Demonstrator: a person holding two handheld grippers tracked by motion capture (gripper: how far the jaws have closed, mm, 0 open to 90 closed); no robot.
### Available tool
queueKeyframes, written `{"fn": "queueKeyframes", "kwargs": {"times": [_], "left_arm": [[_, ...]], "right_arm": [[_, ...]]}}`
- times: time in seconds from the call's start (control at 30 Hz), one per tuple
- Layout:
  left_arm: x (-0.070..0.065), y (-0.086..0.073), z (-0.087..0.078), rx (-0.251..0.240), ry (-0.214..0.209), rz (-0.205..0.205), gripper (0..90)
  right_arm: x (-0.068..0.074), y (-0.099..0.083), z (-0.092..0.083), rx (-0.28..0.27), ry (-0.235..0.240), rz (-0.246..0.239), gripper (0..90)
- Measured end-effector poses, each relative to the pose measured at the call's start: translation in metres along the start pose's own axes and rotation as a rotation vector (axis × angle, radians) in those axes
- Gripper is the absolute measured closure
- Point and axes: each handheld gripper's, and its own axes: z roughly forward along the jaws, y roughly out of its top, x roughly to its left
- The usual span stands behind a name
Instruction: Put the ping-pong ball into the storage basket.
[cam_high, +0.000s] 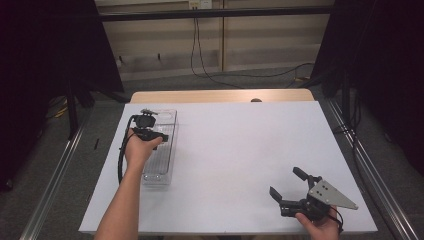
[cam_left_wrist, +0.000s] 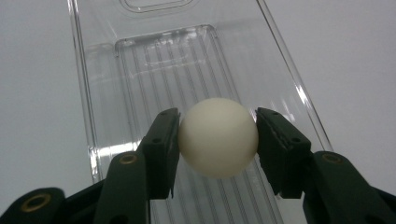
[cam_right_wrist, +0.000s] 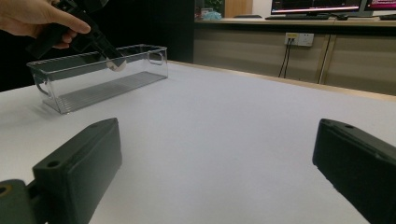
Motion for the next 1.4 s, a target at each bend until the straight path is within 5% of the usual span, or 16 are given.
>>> {"fn": "queueKeyframes", "kwargs": {"times": [1.4], "left_arm": [[0.0018,-0.0018,0.0009,-0.011,0.003,-0.004,50.4]], "right_arm": [[0.0004,0.0003,0.0,-0.006,-0.007,0.008,1.0]]}}
